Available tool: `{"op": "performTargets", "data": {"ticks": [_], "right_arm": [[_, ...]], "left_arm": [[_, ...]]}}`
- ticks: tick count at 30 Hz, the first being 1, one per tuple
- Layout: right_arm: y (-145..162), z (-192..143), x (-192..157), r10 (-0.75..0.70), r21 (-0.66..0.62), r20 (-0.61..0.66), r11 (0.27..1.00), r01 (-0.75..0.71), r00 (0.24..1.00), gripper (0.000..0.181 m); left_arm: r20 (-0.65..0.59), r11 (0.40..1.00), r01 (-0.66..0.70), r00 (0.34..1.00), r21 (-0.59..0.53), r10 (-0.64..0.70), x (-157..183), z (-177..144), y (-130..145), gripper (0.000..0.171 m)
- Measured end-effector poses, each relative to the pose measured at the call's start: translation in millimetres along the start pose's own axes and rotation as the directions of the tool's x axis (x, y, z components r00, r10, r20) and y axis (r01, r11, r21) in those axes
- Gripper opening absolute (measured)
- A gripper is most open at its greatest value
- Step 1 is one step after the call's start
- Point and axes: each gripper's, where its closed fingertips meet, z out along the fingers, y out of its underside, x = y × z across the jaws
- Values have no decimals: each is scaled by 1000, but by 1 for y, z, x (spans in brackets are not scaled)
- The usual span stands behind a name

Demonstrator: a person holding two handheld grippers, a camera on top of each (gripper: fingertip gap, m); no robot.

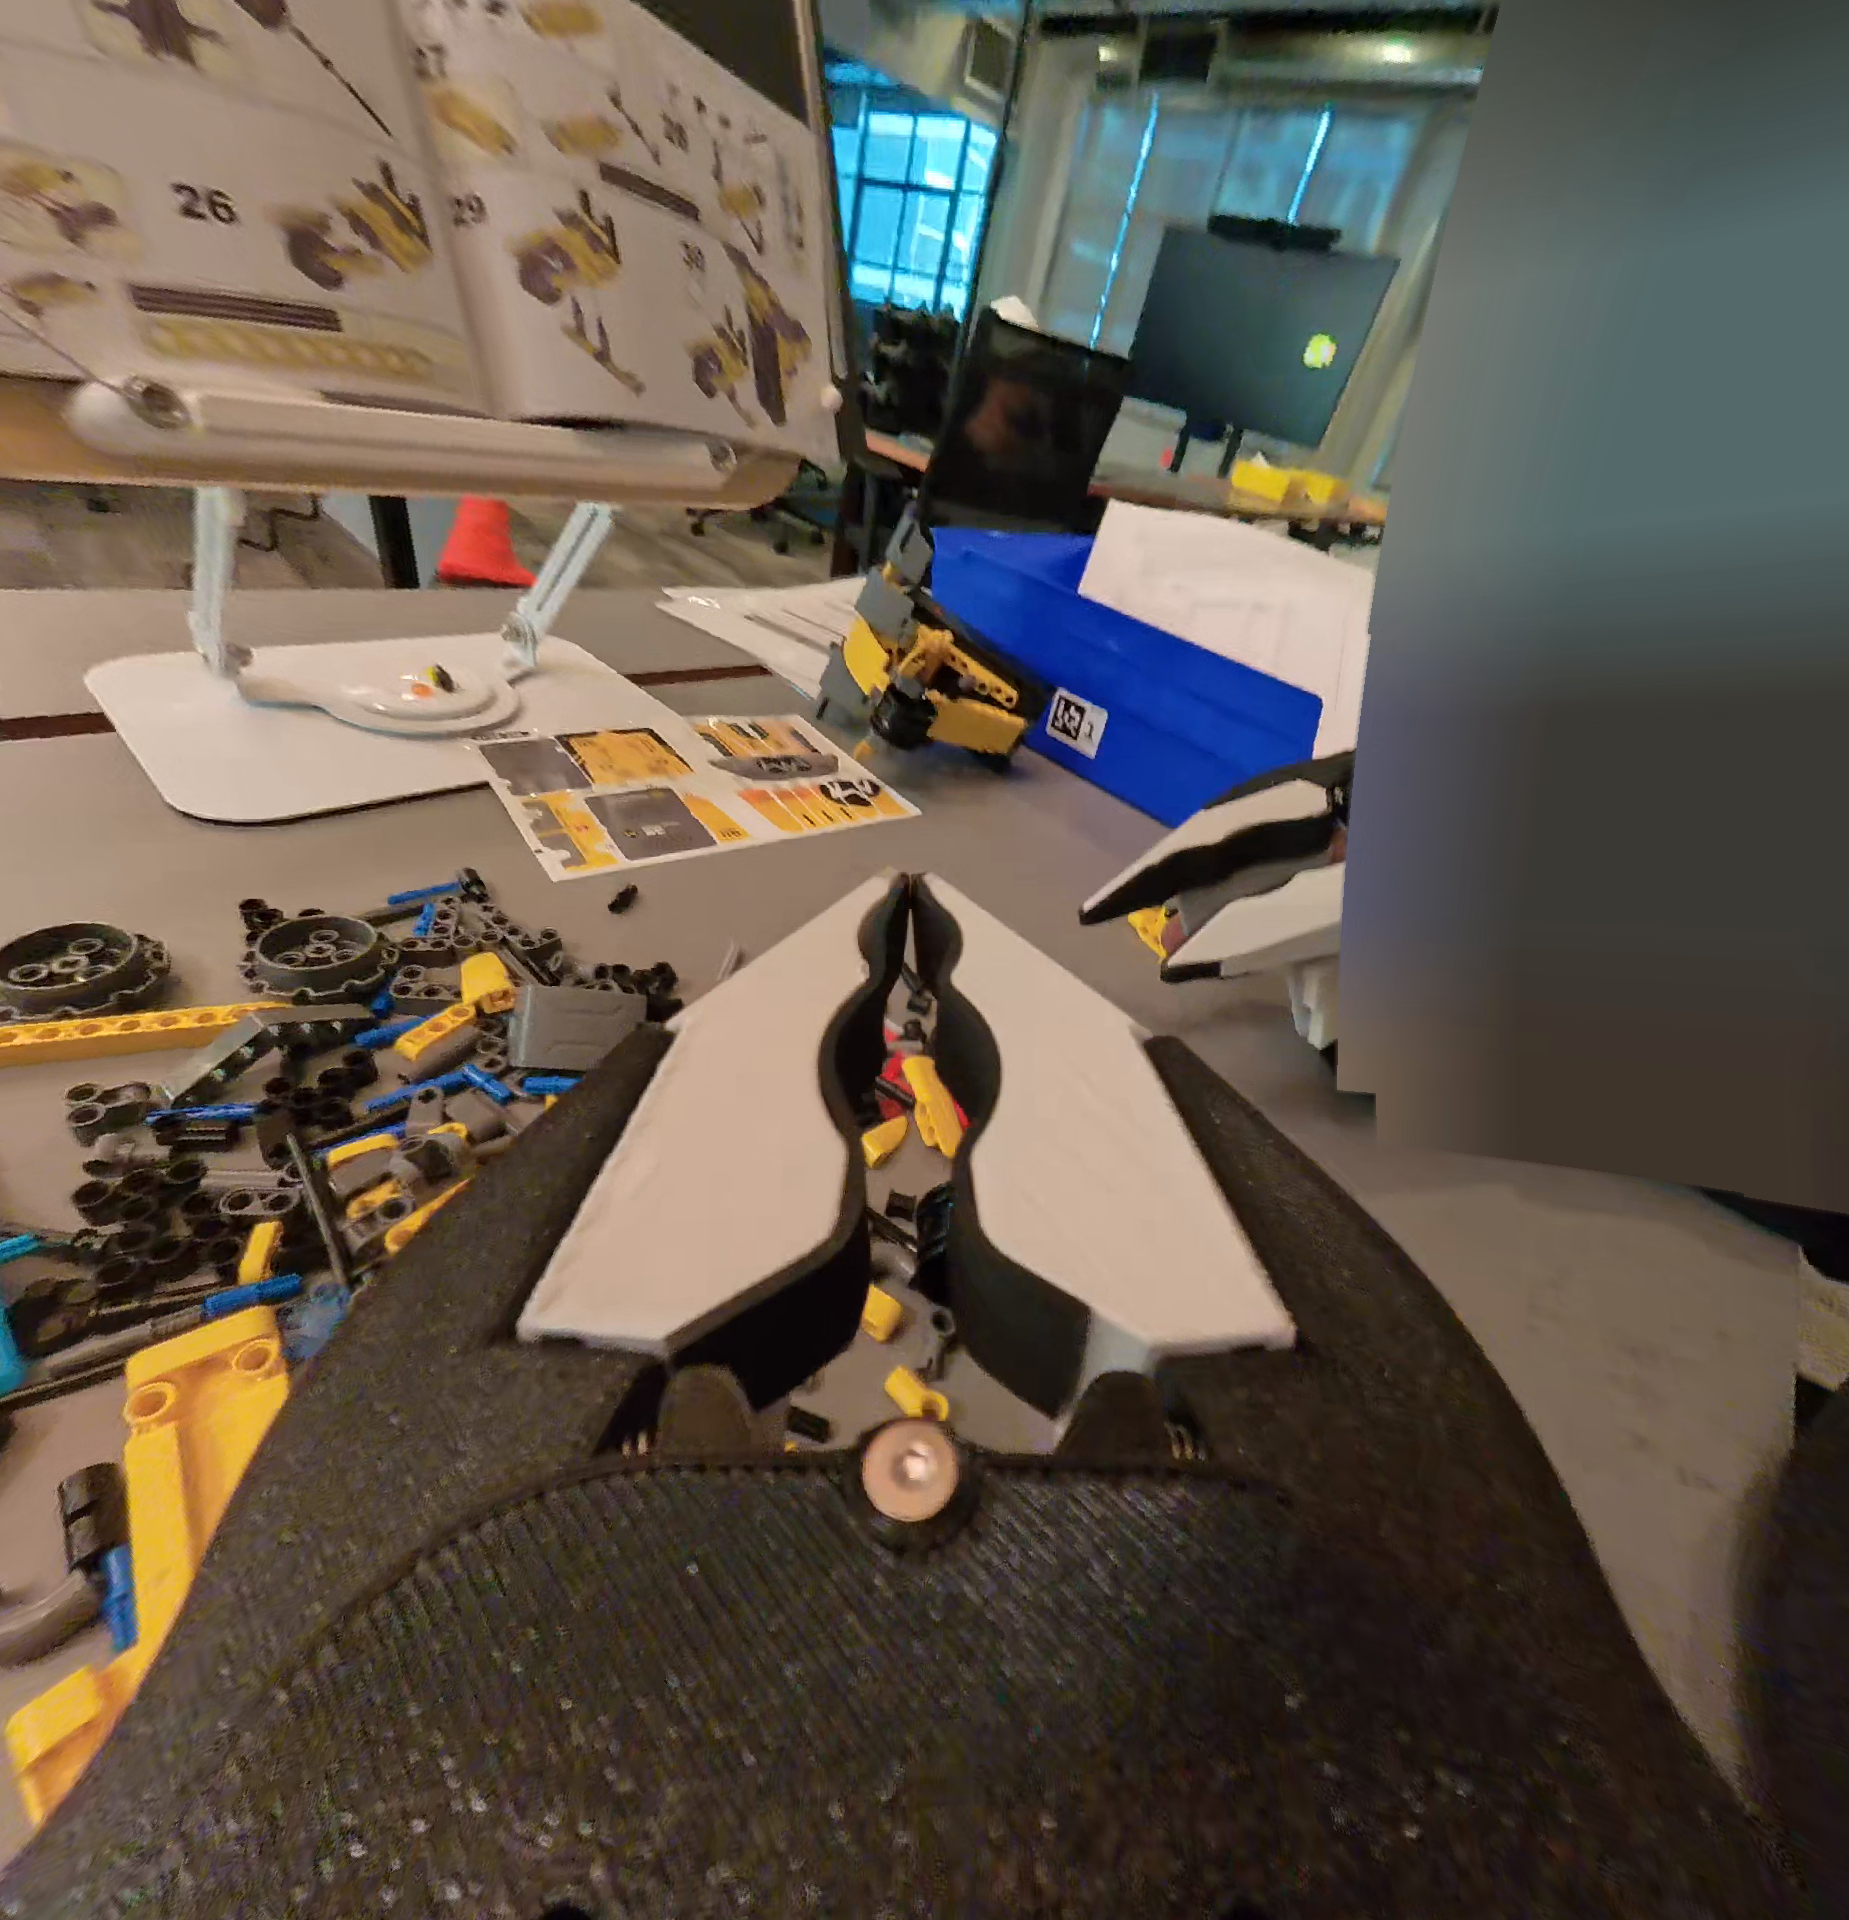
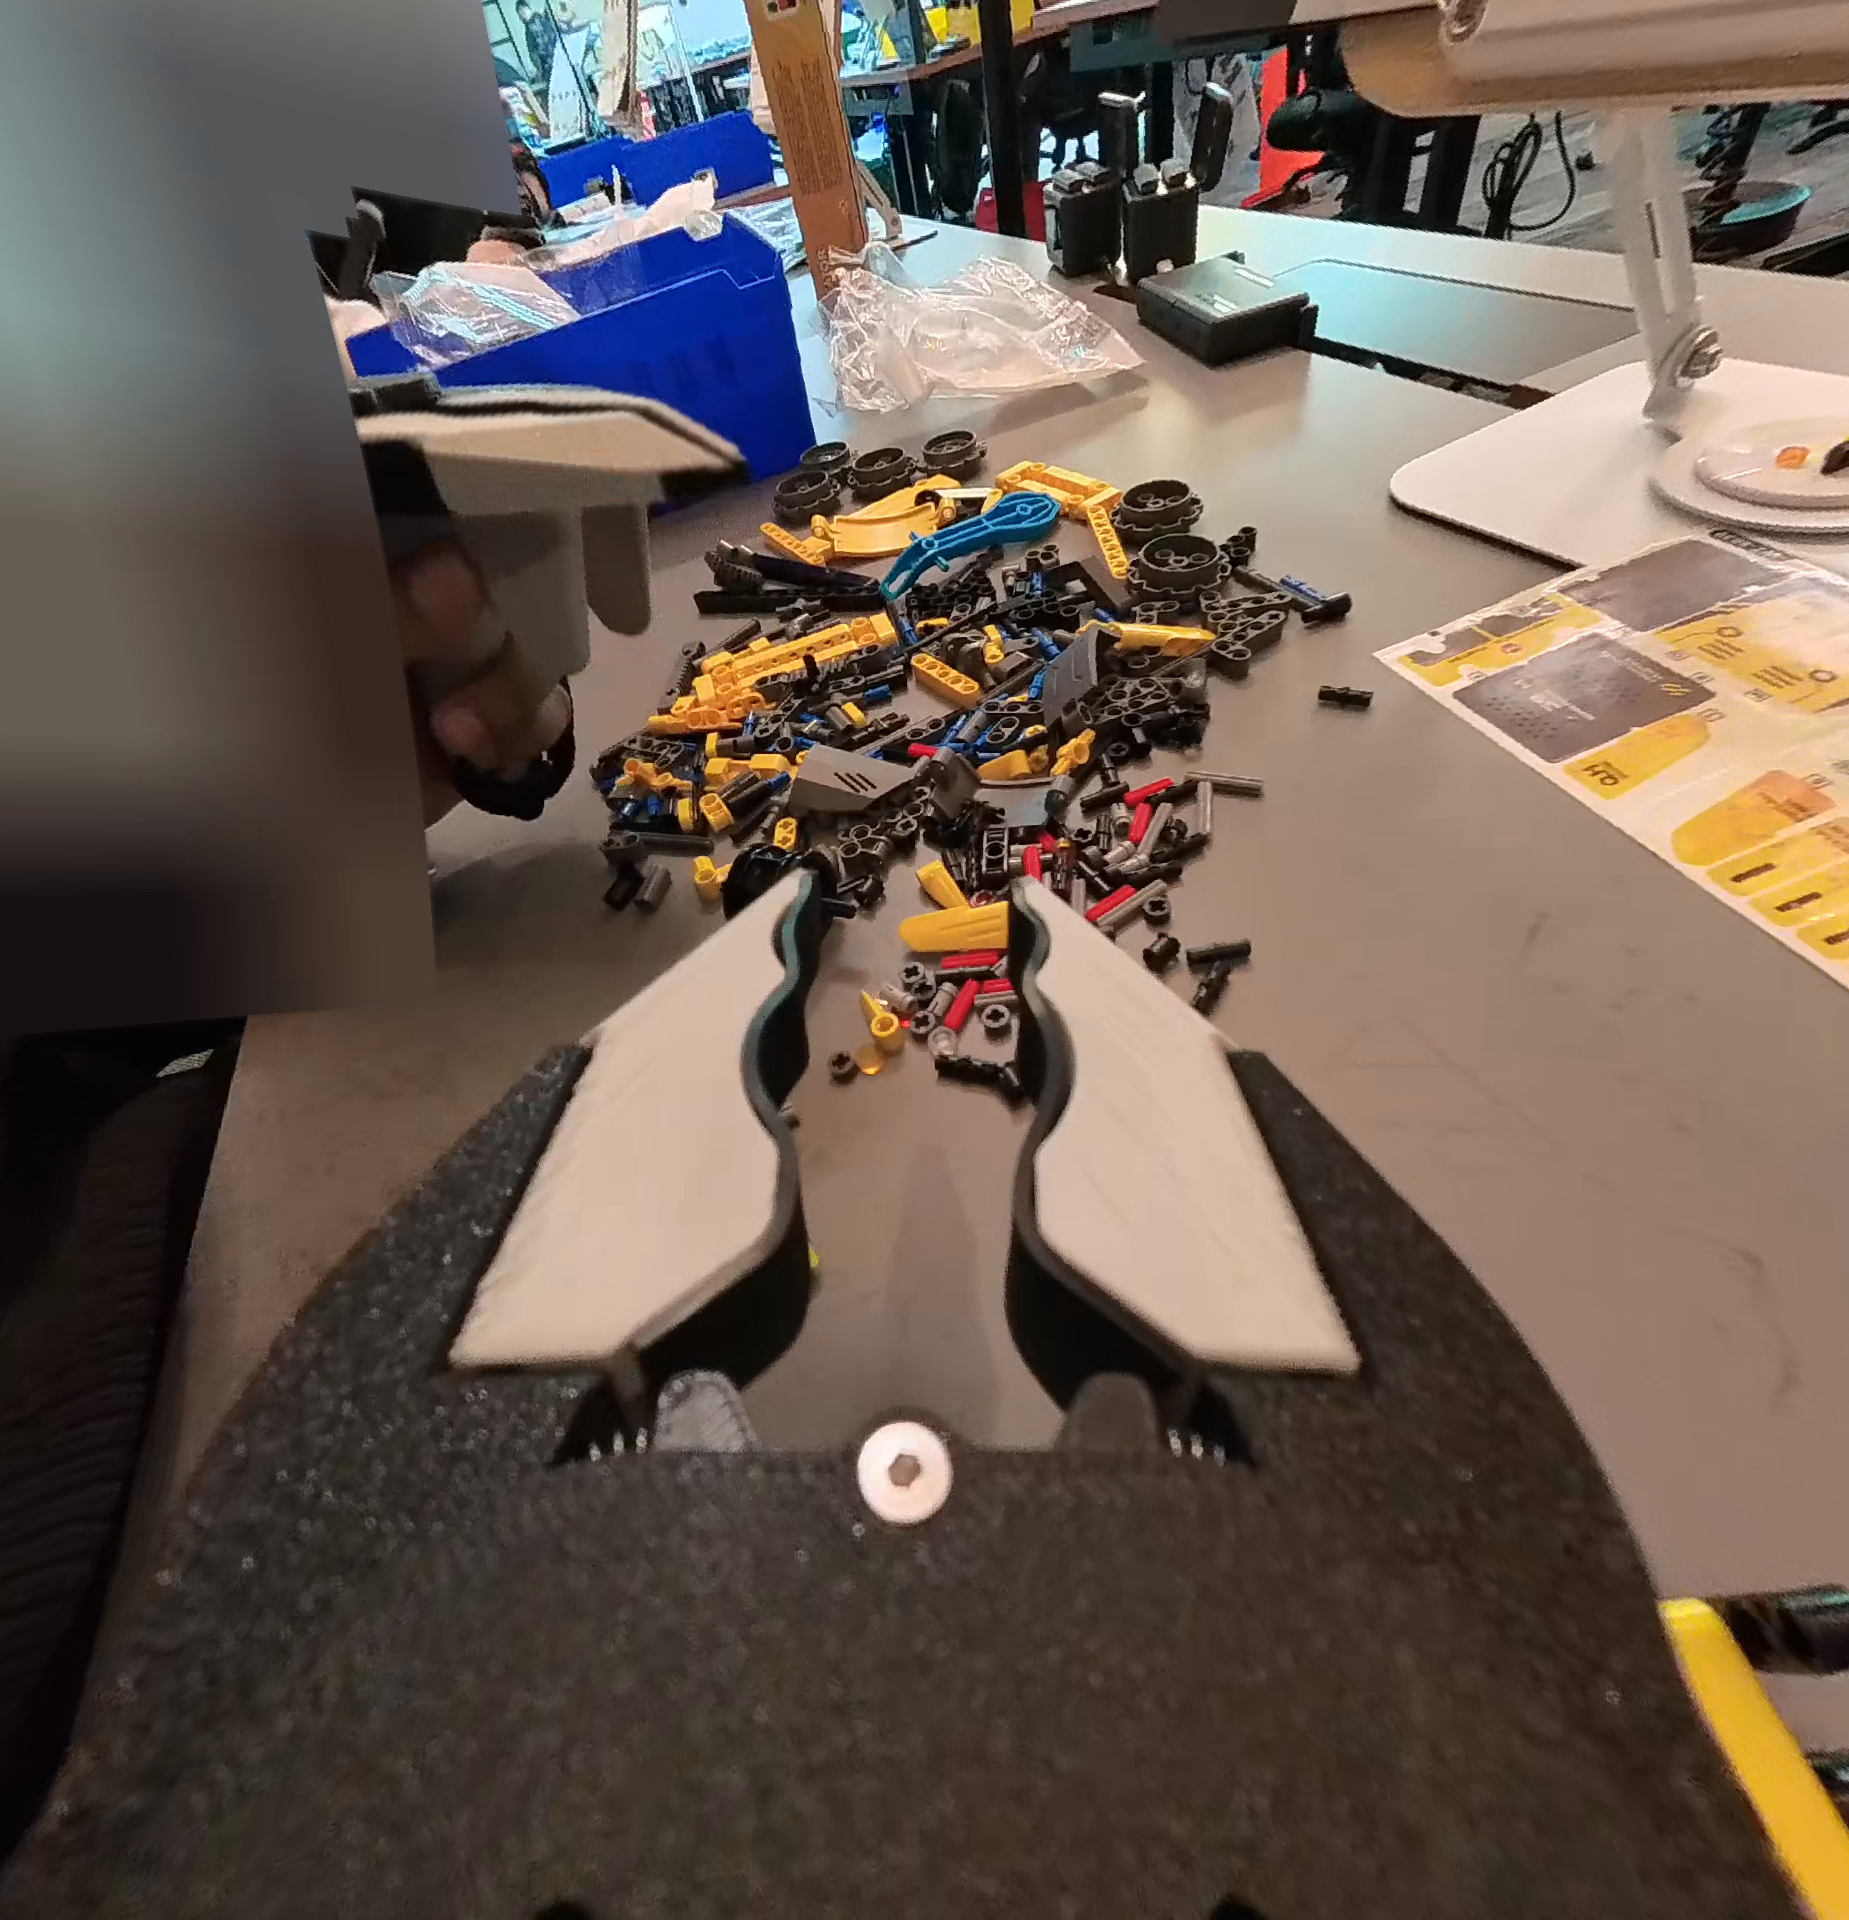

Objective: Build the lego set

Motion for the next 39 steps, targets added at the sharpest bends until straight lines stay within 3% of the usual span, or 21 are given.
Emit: {"op": "performTargets", "data": {"ticks": [6, 11, 14, 18, 23, 28, 35, 39], "right_arm": [[2, 2, -1, -14, -17, -5, 1000, 14, 1000, 36], [2, 2, -2, -18, -18, -2, 1000, 18, 1000, 37], [4, 3, -3, -32, -29, -4, 999, 32, 999, 37], [6, 5, -3, -38, -44, -4, 998, 38, 999, 38], [6, 4, -3, -27, -42, -1, 999, 27, 1000, 38], [8, 6, -2, -20, -59, 2, 998, 20, 1000, 39], [9, 6, -1, 24, -67, 23, 997, -23, 999, 41], [8, 5, -1, 22, -57, 24, 998, -21, 999, 40]], "left_arm": [[19, 1000, 23, 1000, 7, -23, -9, -3, -1, 0], [213, 996, -90, 973, -14, 91, -47, -22, -4, 0], [371, 983, -170, 910, -74, 185, -83, -46, -6, 0], [495, 983, -116, 852, -140, 171, -128, -75, 2, 0], [463, 990, 6, 884, -139, 60, -140, -82, 13, 9], [486, 980, -26, 866, -199, 121, -141, -81, 20, 10], [506, 981, 12, 858, -195, 90, -147, -84, 23, 11], [464, 955, 80, 883, -286, 65, -145, -76, 44, 15]]}}
